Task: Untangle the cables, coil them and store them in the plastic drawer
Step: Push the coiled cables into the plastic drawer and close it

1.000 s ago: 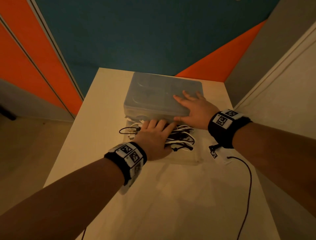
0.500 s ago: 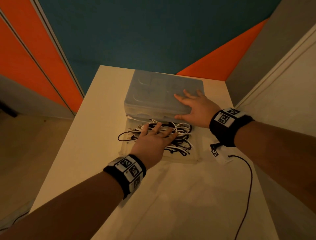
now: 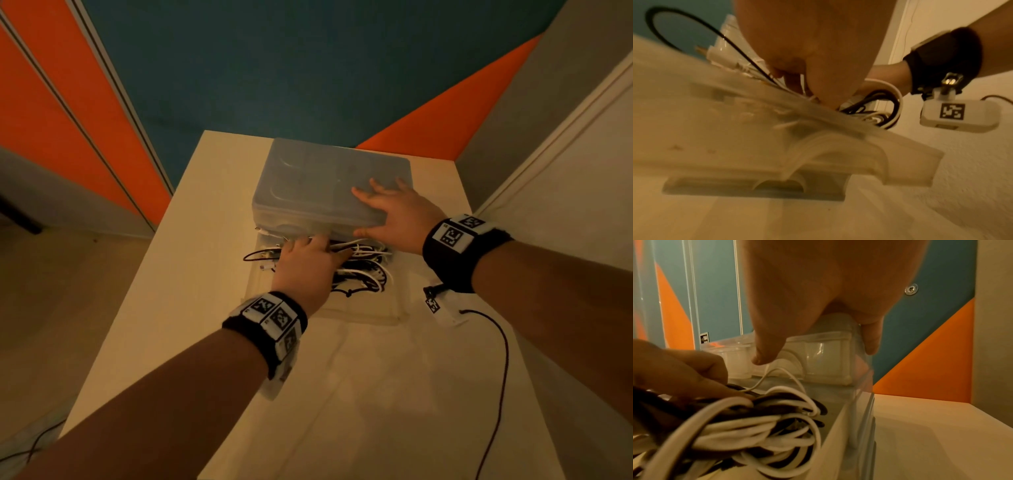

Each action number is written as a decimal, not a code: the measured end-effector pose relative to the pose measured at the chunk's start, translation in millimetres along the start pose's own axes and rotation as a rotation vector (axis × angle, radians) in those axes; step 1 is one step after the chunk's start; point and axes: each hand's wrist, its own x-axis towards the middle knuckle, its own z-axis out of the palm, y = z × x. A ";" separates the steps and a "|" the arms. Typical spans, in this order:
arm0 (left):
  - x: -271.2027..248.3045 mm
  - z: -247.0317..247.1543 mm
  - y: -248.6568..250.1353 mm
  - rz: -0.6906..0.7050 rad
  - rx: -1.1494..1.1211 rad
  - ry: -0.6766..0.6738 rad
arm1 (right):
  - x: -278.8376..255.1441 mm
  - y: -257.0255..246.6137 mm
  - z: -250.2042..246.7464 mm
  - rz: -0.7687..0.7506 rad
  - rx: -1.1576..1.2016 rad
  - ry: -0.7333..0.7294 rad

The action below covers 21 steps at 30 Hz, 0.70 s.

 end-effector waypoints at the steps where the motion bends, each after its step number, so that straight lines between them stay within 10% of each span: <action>1: -1.9 0.0 -0.1 0.002 -0.020 -0.014 | -0.1 -0.4 0.2 0.001 0.005 0.002; 9: -37.3 1.2 -13.1 0.062 -0.332 -0.143 | -1.6 -0.2 1.0 0.003 0.016 0.017; 16: -44.7 10.2 -11.3 -0.078 -0.088 -0.003 | -1.4 0.4 0.6 0.002 0.013 0.009; 21: -36.7 11.0 -16.8 -0.175 -0.161 -0.169 | 0.1 0.8 1.3 0.002 0.008 0.005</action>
